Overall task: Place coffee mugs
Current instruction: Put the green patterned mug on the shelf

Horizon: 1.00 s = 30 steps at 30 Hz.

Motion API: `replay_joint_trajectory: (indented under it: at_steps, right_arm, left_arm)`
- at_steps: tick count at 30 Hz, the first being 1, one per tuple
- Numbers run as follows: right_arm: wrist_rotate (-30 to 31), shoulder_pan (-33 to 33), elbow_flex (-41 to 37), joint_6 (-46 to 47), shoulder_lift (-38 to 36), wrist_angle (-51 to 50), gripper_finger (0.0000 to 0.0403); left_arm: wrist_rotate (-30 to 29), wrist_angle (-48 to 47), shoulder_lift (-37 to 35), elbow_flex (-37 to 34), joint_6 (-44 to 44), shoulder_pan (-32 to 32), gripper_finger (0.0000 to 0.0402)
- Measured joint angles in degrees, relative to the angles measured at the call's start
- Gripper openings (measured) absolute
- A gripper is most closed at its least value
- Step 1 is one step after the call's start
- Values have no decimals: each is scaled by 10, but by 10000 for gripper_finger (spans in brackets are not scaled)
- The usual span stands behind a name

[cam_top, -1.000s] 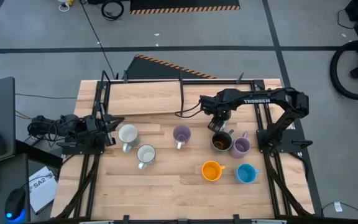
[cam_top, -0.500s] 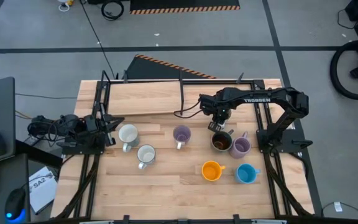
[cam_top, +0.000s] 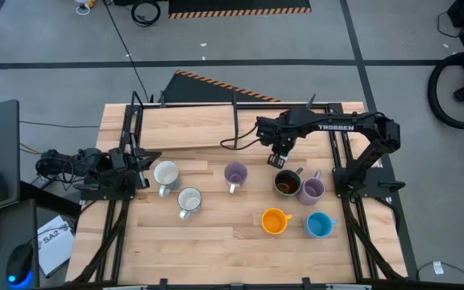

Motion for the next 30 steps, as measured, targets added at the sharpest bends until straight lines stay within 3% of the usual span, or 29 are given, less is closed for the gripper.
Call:
replay_joint_trajectory:
  at_steps: [12, 22, 26, 30]
  right_arm:
    - [-28, -26, -13, -181, 0, 24, 32]
    - [-26, -42, -37, -248, 0, 31, 33]
    - [-31, -62, -37, -239, 0, 25, 33]
    - [-27, -96, -37, -163, 0, 36, 34]
  left_arm:
    - [0, 3, 0, 0, 0, 0, 21]
    - [0, 4, 0, 0, 0, 0, 21]
    - [0, 5, 0, 0, 0, 0, 21]
    - [0, 5, 0, 0, 0, 0, 21]
